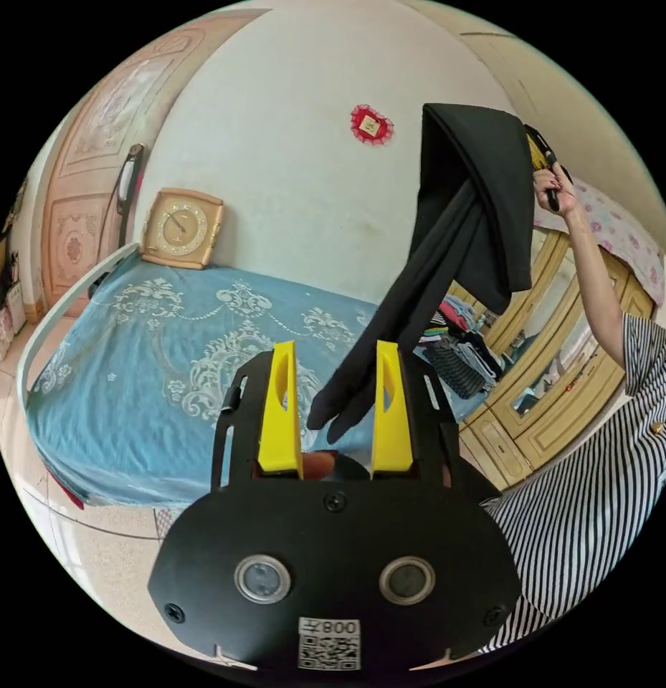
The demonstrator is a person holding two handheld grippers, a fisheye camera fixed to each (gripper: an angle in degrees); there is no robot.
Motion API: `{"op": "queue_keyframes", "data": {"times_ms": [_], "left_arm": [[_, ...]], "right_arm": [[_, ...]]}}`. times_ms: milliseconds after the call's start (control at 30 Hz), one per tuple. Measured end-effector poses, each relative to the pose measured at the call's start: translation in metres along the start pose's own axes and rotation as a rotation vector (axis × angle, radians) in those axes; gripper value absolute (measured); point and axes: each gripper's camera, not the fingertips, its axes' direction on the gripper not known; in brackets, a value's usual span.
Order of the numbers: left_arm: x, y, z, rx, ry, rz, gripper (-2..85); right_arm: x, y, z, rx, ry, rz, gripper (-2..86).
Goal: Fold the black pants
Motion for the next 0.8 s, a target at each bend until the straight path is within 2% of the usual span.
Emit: {"op": "queue_keyframes", "data": {"times_ms": [233, 333, 467, 700, 767, 800], "left_arm": [[0.133, -0.014, 0.000, -0.023, 0.252, 0.143, 14.4], [0.182, -0.019, -0.001, -0.063, 0.221, 0.216, 14.3], [0.222, -0.033, 0.008, -0.111, 0.242, 0.216, 14.6], [0.281, -0.087, 0.040, -0.136, 0.028, 0.182, 14.0], [0.289, -0.101, 0.045, -0.144, -0.068, 0.158, 11.5], [0.292, -0.110, 0.044, -0.146, -0.103, 0.150, 7.1]], "right_arm": [[0.002, 0.015, 0.031, -0.014, 0.080, 0.062, 2.0], [0.000, 0.020, 0.032, 0.008, 0.110, 0.069, 2.0], [-0.002, 0.025, 0.033, 0.043, 0.129, 0.066, 1.9], [0.005, 0.023, 0.038, 0.077, 0.103, 0.055, 1.9], [0.011, 0.020, 0.041, 0.081, 0.087, 0.048, 1.9], [0.013, 0.018, 0.042, 0.079, 0.085, 0.045, 1.9]]}}
